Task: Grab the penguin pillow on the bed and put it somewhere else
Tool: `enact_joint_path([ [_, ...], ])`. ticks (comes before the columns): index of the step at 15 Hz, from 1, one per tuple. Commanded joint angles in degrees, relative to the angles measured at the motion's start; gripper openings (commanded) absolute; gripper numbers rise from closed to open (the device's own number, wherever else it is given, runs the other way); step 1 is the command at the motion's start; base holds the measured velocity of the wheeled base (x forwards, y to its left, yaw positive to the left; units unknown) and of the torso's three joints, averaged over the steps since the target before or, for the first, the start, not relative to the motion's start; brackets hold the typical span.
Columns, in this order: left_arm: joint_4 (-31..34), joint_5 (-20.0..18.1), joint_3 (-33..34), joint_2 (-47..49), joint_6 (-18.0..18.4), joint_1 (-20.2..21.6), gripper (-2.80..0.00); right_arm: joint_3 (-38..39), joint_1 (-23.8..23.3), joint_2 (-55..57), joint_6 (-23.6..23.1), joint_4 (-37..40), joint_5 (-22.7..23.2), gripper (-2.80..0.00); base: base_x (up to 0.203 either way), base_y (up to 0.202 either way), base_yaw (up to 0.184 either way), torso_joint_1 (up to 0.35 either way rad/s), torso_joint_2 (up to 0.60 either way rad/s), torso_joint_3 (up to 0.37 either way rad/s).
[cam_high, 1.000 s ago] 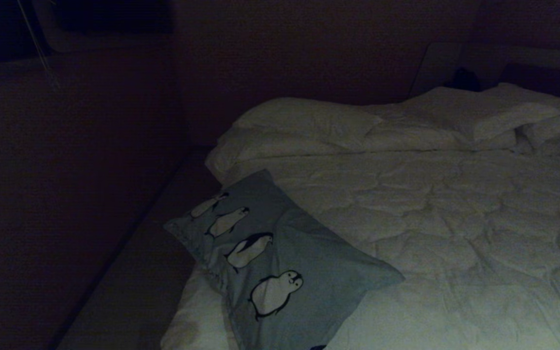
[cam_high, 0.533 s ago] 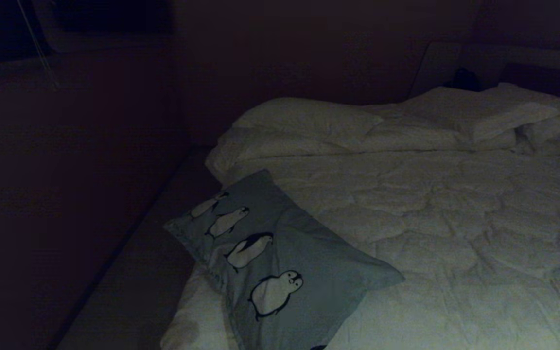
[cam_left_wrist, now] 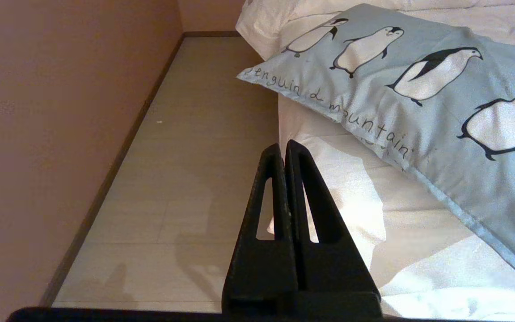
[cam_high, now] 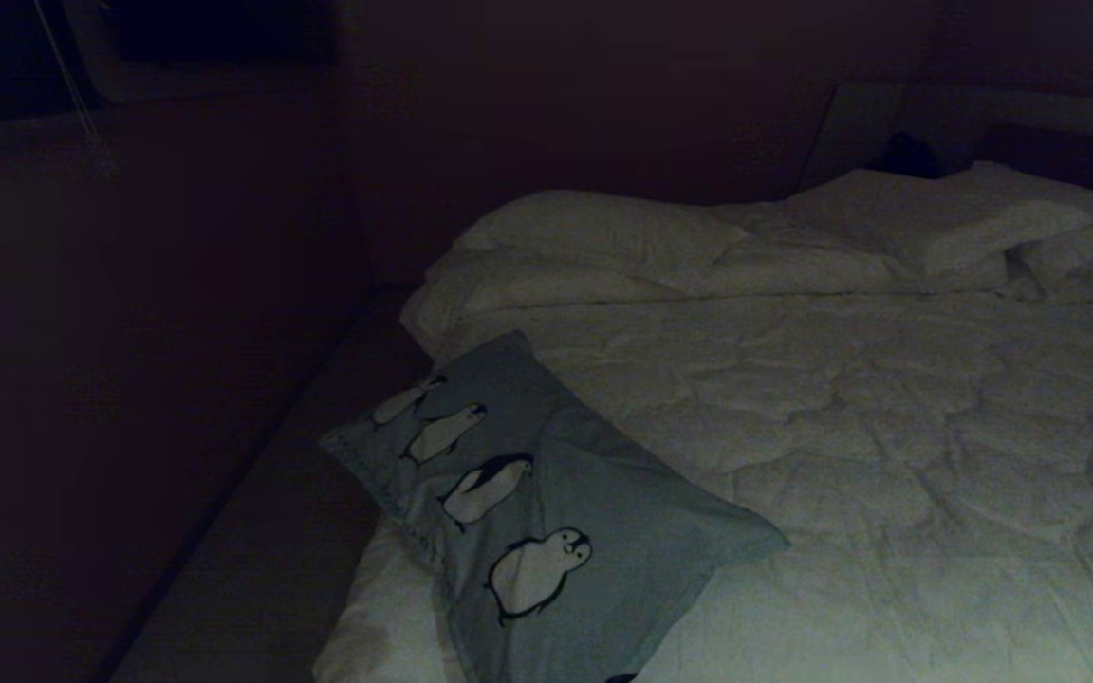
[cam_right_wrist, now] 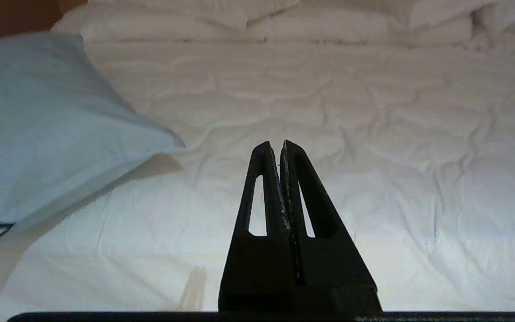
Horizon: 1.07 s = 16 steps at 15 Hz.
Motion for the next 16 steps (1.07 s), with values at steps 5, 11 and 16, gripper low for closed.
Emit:
enact_joint_path([
  [5, 0.0, 0.0, 0.0, 0.0, 0.0, 0.0, -2.8, 0.1, 0.0, 0.0, 0.8, 4.5, -0.1, -2.8, 0.0, 0.0, 0.0, 0.0, 0.0, 0.0],
  [11, -0.1, 0.0, 0.0, 0.0, 0.0, 0.0, -2.8, 0.2, 0.0, 0.0, 2.9, 4.5, -0.4, -2.8, 0.0, 0.0, 0.0, 0.0, 0.0, 0.0],
  [16, 0.0, 0.1, 0.0, 0.0, 0.0, 0.0, -2.8, 0.2, 0.0, 0.0, 3.0, 4.5, -0.5, -2.8, 0.0, 0.0, 0.0, 0.0, 0.0, 0.0],
])
